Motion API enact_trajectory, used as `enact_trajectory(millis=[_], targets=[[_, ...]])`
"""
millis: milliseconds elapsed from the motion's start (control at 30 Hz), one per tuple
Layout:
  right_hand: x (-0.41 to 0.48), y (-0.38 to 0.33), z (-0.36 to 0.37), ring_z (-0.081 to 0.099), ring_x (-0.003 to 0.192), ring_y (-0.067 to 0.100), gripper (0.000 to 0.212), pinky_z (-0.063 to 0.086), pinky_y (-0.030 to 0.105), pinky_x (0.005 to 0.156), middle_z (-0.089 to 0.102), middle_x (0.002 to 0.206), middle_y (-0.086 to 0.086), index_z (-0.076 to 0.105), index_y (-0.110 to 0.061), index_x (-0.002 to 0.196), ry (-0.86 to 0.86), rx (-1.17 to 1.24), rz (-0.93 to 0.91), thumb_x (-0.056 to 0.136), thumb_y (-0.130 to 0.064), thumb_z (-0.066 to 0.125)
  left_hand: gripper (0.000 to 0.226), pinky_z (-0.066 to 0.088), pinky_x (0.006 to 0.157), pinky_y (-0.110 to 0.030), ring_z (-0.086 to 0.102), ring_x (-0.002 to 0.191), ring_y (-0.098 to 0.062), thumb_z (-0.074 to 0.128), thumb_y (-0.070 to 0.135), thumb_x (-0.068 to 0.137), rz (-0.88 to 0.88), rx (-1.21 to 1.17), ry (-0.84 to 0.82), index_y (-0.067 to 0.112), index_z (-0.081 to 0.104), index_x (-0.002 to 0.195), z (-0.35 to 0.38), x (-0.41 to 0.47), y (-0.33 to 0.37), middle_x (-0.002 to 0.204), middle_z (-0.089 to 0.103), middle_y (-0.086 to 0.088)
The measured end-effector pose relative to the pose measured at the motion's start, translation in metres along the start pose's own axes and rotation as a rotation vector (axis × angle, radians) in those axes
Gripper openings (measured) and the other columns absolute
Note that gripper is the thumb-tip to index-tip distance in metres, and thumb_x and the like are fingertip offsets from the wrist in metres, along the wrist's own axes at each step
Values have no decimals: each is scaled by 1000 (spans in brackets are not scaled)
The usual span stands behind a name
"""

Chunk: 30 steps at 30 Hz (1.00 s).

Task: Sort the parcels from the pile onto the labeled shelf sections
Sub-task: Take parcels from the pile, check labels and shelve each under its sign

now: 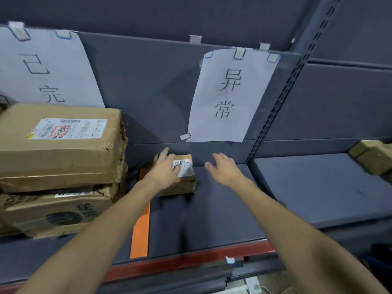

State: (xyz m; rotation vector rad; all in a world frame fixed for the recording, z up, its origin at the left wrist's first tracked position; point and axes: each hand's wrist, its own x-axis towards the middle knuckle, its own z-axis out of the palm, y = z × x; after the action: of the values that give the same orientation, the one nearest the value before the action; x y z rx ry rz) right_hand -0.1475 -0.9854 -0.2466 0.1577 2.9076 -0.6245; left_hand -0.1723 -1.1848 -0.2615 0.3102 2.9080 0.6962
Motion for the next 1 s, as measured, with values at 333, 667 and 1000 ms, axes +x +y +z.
enact_trajectory(millis=[333, 667, 1000], targets=[[-96, 117, -129, 5, 149, 26, 66, 9, 53, 118, 7, 162, 5, 14, -15, 153, 127, -200, 232, 100, -52, 23, 62, 19, 117, -41, 18, 144, -24, 29, 48, 99, 442, 243, -139, 13, 21, 149, 5, 5, 200, 158, 18, -9], [-250, 335, -227, 21, 143, 28, 62, 17, 53, 114, 27, 155, 8, 29, -13, 147, 338, -176, 482, 99, -52, 27, 61, 9, 117, -37, 5, 148, -19, 28, 45, 101, 745, 254, -232, 17, 12, 153, 123, -54, 486, 161, 5, -3], [-340, 513, -270, 26, 141, 29, 62, 25, 50, 113, 31, 153, 9, 30, -10, 147, 410, -62, 715, 101, -51, 28, 63, 11, 119, -34, 9, 147, -18, 30, 48, 100, 976, 273, -358, 16, 16, 152, 240, -80, 672, 160, 11, -4]])
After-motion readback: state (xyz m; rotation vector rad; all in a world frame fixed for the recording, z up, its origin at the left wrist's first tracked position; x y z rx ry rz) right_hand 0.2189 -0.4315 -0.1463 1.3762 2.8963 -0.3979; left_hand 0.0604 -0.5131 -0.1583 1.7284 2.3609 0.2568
